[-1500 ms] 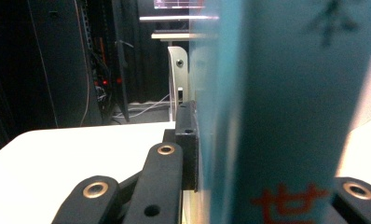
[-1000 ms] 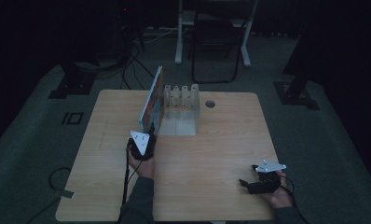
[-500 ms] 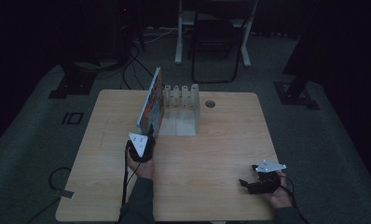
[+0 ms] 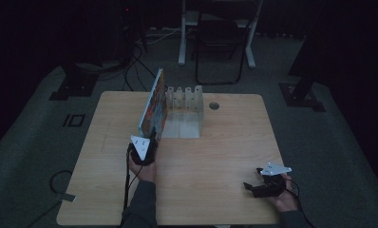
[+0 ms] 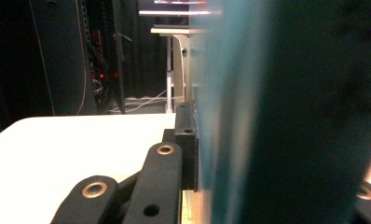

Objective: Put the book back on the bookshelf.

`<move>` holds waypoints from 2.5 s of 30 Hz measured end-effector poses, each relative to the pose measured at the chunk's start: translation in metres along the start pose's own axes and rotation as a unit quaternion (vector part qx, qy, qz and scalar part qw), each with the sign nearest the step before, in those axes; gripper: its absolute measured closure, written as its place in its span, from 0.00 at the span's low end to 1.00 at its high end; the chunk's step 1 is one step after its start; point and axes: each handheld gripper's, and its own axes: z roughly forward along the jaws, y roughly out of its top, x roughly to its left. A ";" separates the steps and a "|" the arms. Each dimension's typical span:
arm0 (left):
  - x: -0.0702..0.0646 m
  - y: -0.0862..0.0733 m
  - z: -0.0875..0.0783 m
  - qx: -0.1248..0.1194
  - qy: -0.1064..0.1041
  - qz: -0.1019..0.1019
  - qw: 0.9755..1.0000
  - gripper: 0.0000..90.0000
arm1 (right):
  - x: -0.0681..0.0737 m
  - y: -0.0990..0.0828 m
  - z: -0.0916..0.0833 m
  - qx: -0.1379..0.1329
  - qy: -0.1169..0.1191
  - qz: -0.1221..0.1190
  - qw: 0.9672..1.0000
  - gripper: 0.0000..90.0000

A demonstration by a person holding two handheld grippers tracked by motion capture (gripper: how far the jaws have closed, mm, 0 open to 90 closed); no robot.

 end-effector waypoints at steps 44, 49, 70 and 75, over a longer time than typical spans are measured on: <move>0.012 0.000 -0.002 -0.006 -0.037 -0.004 0.999 0.60 | 0.000 0.000 0.000 0.000 0.000 0.000 1.000 0.13; 0.013 0.000 -0.002 0.002 -0.056 -0.004 0.998 0.55 | 0.000 0.000 0.000 0.000 0.000 0.000 1.000 0.13; 0.016 0.008 -0.013 0.012 -0.093 -0.016 0.995 0.49 | 0.000 0.000 0.000 0.000 0.000 0.000 1.000 0.13; 0.017 0.007 -0.018 0.015 -0.110 -0.021 0.994 0.47 | 0.000 0.000 0.000 0.000 0.000 0.000 1.000 0.13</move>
